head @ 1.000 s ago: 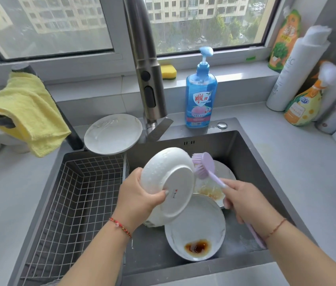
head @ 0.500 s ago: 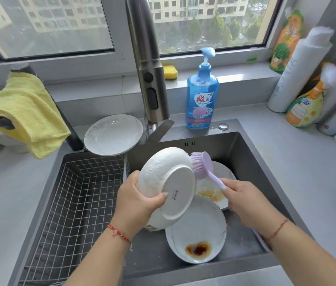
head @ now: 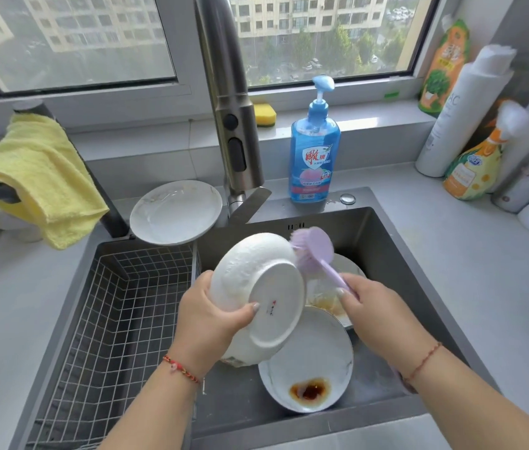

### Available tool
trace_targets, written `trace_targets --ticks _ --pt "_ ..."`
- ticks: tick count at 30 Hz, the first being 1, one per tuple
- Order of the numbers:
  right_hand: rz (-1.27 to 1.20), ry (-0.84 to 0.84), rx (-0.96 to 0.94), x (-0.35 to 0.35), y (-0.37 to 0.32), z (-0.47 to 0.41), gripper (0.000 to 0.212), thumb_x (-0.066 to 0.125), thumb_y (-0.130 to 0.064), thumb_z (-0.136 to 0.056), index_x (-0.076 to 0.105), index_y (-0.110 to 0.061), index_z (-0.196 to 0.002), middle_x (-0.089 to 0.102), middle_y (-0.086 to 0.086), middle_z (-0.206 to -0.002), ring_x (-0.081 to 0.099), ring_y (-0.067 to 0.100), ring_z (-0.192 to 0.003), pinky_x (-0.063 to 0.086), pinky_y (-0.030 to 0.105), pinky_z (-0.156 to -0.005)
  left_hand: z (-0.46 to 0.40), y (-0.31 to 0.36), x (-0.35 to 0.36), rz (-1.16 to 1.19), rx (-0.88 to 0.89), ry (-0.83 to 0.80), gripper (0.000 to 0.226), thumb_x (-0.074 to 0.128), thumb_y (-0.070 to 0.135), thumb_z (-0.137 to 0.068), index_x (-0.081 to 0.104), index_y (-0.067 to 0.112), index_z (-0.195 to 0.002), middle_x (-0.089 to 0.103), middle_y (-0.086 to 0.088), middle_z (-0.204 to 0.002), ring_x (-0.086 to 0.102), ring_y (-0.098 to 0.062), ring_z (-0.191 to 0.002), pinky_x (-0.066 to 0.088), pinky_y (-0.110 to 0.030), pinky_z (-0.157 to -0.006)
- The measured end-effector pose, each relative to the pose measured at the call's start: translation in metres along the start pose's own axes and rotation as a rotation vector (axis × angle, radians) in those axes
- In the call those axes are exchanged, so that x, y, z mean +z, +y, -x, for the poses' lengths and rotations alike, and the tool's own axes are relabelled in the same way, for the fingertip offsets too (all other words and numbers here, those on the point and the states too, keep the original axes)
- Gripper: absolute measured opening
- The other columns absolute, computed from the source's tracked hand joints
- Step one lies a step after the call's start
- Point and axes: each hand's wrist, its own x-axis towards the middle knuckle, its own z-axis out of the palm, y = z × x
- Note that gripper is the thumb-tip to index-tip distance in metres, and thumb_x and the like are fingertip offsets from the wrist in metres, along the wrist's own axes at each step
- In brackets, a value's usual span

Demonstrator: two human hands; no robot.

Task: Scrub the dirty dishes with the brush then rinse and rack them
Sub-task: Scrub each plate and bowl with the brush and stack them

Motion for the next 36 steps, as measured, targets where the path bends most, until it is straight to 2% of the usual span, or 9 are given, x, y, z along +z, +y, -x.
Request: trace_targets --ticks 4,11,15,19,23,26,29,32,36 --pt "-0.491 -0.01 0.307 0.026 0.021 -0.007 0.035 0.062 -0.038 -0.089 0.056 -0.007 -0.103 0.063 0.012 -0.083 0.04 0.014 -0.046 0.036 0.025 -0.042 0.004 0.003 0.0 0.164 -0.023 0.082 0.05 0.088 0.022 -0.048 0.064 0.02 -0.092 0.073 -0.002 -0.09 0.072 -0.015 -0.081 0.061 -0.037 -0.069" --pt "-1.104 -0.15 0.408 0.056 0.007 0.002 0.058 0.074 -0.046 -0.064 0.056 -0.006 -0.102 0.068 0.018 -0.108 0.023 0.009 -0.042 0.028 0.021 -0.043 0.013 0.016 0.009 0.407 0.013 0.079 0.061 0.092 0.024 -0.045 0.064 0.016 -0.098 0.075 0.002 -0.091 0.073 -0.016 -0.082 0.058 -0.026 -0.065" --pt "-1.274 -0.155 0.371 0.059 0.01 0.002 0.069 0.078 -0.037 -0.062 0.053 -0.005 -0.117 0.059 0.012 -0.072 0.024 0.007 -0.039 0.027 0.017 -0.037 0.014 0.014 0.008 0.454 -0.009 0.042 0.068 0.09 0.031 -0.043 0.063 0.015 -0.103 0.074 -0.002 -0.096 0.073 -0.022 -0.088 0.059 -0.033 -0.07" --pt "-1.125 -0.138 0.27 0.042 0.017 -0.004 0.078 0.08 -0.035 -0.06 0.045 0.0 -0.12 0.047 0.01 -0.064 0.03 0.01 -0.039 0.029 0.02 -0.038 0.01 0.009 -0.002 0.452 -0.072 -0.054 0.074 0.09 0.03 -0.042 0.061 0.011 -0.107 0.074 -0.008 -0.099 0.071 -0.031 -0.094 0.06 -0.041 -0.075" --pt "-0.801 -0.224 0.164 0.013 0.019 -0.013 0.075 0.089 -0.038 -0.056 0.048 -0.013 -0.114 0.059 0.027 -0.092 0.045 0.028 -0.061 0.037 0.029 -0.046 0.002 0.012 -0.014 0.32 -0.07 -0.166 0.074 0.091 0.034 -0.041 0.06 0.009 -0.104 0.072 -0.011 -0.1 0.07 -0.035 -0.094 0.059 -0.054 -0.078" --pt "-0.644 -0.286 0.096 -0.004 0.014 -0.019 0.068 0.09 -0.03 -0.06 0.05 -0.017 -0.113 0.063 0.02 -0.099 0.058 0.029 -0.069 0.047 0.029 -0.047 -0.003 0.018 -0.019 0.193 -0.036 -0.275 0.072 0.092 0.036 -0.04 0.062 0.011 -0.1 0.073 -0.006 -0.094 0.072 -0.03 -0.09 0.061 -0.045 -0.074" --pt "-0.547 -0.301 -0.006 -0.018 0.009 -0.023 0.061 0.086 -0.018 -0.065 0.051 -0.018 -0.114 0.066 0.008 -0.103 0.069 0.02 -0.082 0.058 0.026 -0.062 -0.007 0.025 -0.022 0.091 -0.006 -0.355 0.071 0.092 0.038 -0.042 0.064 0.013 -0.103 0.072 -0.007 -0.098 0.072 -0.028 -0.091 0.06 -0.047 -0.079" --pt "-0.33 -0.29 -0.102 -0.024 0.004 -0.024 0.061 0.089 -0.02 -0.062 0.052 -0.022 -0.111 0.064 0.002 -0.103 0.067 0.019 -0.092 0.059 0.037 -0.079 -0.009 0.035 -0.02 -0.055 0.047 -0.419 0.06 0.091 0.04 -0.045 0.065 0.016 -0.093 0.072 0.003 -0.087 0.071 -0.015 -0.081 0.059 -0.033 -0.071" --pt "-0.123 -0.237 -0.137 -0.024 0.0 -0.026 0.065 0.088 -0.033 -0.051 0.051 -0.025 -0.105 0.062 0.002 -0.098 0.064 0.022 -0.09 0.057 0.045 -0.082 -0.002 0.038 -0.013 -0.191 0.137 -0.457 0.045 0.092 0.013 -0.059 0.059 0.033 -0.081 0.064 0.031 -0.079 0.062 0.007 -0.073 0.045 -0.01 -0.064"
